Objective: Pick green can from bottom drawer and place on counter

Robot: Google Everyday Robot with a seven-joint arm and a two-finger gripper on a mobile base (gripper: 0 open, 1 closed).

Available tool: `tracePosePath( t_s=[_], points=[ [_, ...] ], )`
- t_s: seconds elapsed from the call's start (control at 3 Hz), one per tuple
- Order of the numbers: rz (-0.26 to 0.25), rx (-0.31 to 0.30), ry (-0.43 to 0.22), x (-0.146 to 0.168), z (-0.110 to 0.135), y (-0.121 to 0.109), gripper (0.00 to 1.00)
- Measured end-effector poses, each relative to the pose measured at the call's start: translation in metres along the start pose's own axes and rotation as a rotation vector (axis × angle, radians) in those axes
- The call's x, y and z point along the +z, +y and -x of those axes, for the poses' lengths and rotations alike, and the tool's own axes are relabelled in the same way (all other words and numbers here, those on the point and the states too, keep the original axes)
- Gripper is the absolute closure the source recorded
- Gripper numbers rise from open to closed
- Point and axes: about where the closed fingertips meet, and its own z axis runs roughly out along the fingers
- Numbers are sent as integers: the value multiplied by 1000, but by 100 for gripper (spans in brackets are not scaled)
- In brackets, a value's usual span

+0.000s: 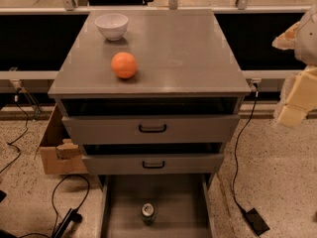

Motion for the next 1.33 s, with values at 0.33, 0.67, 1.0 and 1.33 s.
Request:
tracePosePath(
  t_s=[0.33,0.67,1.0,1.33],
  points=[
    [0,0,0,0,0,0,0],
    [-22,19,-40,2,-4,2,0],
    [-22,48,-145,30,-21,23,0],
    [11,98,-282,93,-47,58,0]
  ],
)
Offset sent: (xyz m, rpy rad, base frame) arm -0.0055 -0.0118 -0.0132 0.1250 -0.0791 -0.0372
